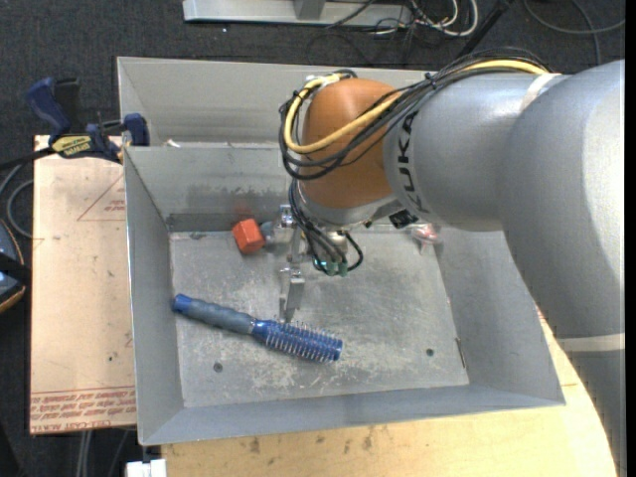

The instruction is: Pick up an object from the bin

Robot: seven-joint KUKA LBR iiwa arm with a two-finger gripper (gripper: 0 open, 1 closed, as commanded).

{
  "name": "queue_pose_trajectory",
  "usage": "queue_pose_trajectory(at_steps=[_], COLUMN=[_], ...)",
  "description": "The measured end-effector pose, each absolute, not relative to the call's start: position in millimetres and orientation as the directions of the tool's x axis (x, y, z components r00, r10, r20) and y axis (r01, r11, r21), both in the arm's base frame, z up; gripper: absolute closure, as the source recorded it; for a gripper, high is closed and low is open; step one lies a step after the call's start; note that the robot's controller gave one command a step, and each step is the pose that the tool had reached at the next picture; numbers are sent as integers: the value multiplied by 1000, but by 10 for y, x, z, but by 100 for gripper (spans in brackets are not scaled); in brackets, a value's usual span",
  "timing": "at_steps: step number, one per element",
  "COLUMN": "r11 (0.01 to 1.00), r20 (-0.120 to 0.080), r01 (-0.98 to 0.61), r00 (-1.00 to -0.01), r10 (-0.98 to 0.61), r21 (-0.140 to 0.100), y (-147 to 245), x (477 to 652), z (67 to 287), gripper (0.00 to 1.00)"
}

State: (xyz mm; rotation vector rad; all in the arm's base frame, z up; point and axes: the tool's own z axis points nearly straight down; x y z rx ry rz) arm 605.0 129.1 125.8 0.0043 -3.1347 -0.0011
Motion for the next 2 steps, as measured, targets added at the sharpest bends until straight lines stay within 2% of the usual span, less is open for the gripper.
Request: queue_pose_trajectory(at_steps=[1,2], r11=[975,975], r20=[4,1], r01=[-223,-220], r00=[-975,-975], r10=[-223,-220], r21=[2,1], y=[1460,1447], x=[5272,5288], z=[915,923], gripper=[0,100])
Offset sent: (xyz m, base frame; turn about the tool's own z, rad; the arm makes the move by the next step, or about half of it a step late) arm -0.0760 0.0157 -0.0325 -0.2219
